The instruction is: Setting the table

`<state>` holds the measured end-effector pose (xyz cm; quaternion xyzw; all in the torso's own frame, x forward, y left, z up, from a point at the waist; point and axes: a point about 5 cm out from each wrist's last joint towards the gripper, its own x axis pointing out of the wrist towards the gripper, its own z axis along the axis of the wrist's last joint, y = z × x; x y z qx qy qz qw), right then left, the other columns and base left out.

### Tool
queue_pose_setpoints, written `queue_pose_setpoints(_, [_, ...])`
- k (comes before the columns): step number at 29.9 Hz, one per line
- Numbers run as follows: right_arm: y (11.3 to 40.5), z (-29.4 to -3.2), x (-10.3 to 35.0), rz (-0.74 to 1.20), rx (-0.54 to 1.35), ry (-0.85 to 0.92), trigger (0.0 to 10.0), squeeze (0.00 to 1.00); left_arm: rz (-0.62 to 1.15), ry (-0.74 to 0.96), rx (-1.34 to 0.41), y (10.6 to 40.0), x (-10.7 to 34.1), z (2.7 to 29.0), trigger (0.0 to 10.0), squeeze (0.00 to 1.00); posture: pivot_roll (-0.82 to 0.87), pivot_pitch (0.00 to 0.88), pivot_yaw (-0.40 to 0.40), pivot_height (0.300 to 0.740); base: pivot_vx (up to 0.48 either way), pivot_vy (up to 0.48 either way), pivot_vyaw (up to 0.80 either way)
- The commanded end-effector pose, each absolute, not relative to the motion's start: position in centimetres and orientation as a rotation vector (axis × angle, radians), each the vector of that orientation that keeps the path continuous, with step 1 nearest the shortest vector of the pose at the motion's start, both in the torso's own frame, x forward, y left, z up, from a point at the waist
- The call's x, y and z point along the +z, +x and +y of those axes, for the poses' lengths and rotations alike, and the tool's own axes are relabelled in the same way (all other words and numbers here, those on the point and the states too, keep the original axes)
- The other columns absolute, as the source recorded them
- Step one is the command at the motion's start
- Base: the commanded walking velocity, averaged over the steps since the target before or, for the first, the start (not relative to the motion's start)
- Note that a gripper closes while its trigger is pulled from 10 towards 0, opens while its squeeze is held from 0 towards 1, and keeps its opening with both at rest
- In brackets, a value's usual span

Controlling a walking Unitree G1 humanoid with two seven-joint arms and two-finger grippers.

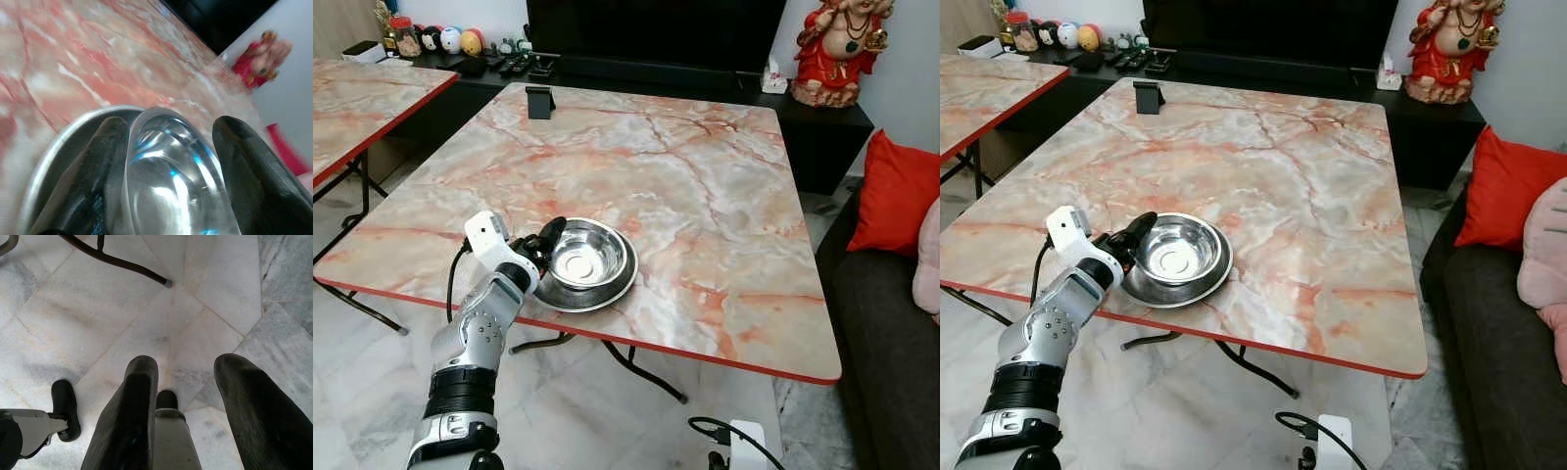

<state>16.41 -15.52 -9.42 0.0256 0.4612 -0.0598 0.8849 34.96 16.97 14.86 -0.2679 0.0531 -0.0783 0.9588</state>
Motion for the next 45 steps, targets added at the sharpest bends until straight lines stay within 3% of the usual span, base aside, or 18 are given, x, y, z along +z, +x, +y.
queue_pose_setpoints(1, [16.2,-15.8,-9.5,0.961,-0.132,0.049,10.0,0.0,0.113,-0.482,-0.158,34.8,14.5,17.0,10.0,0.0,0.03,0.0,-0.027,0.74,0.0,0.0,0.0])
queue_pose_setpoints(14, [16.1,-15.9,-9.5,0.962,-0.133,0.049,10.0,0.0,0.066,-0.316,-0.189,34.7,15.0,16.3,10.0,0.0,0.02,0.0,-0.027,0.74,0.0,0.0,0.0])
queue_pose_setpoints(25, [16.0,-16.0,-9.5,0.95,-0.142,0.049,10.0,0.0,-0.255,0.108,-0.305,33.2,17.9,15.1,10.0,0.0,0.02,0.0,-0.024,0.74,0.0,0.0,0.0])
queue_pose_setpoints(38, [16.0,-16.2,-9.4,0.911,-0.115,-0.056,10.0,0.0,-0.263,0.198,-0.312,30.7,14.7,14.4,10.0,0.0,-0.02,0.0,-0.017,0.74,0.0,0.0,0.0])
queue_pose_setpoints(39, [16.1,-20.6,-8.6,0.839,-0.17,-0.099,10.0,0.0,-0.287,0.221,-0.309,30.9,15.1,14.5,10.0,0.0,-0.03,0.0,-0.015,0.74,0.0,0.0,0.0])
queue_pose_setpoints(40, [16.1,-20.6,-8.6,0.839,-0.17,-0.099,10.0,0.0,-0.287,0.221,-0.309,30.9,15.1,14.5,10.0,0.0,-0.03,0.0,-0.015,0.74,0.0,0.0,0.0])
queue_pose_setpoints(42, [16.0,-24.1,-7.6,0.786,-0.219,-0.113,10.0,0.0,-0.3,0.221,-0.294,31.0,15.4,14.6,10.0,0.0,-0.03,0.0,-0.016,0.74,0.0,0.0,0.0])
queue_pose_setpoints(45, [15.8,-24.7,-7.5,0.779,-0.233,-0.111,10.0,0.0,-0.304,0.22,-0.288,31.1,15.4,14.7,10.0,0.0,-0.03,0.0,-0.013,0.74,0.0,0.0,0.0])
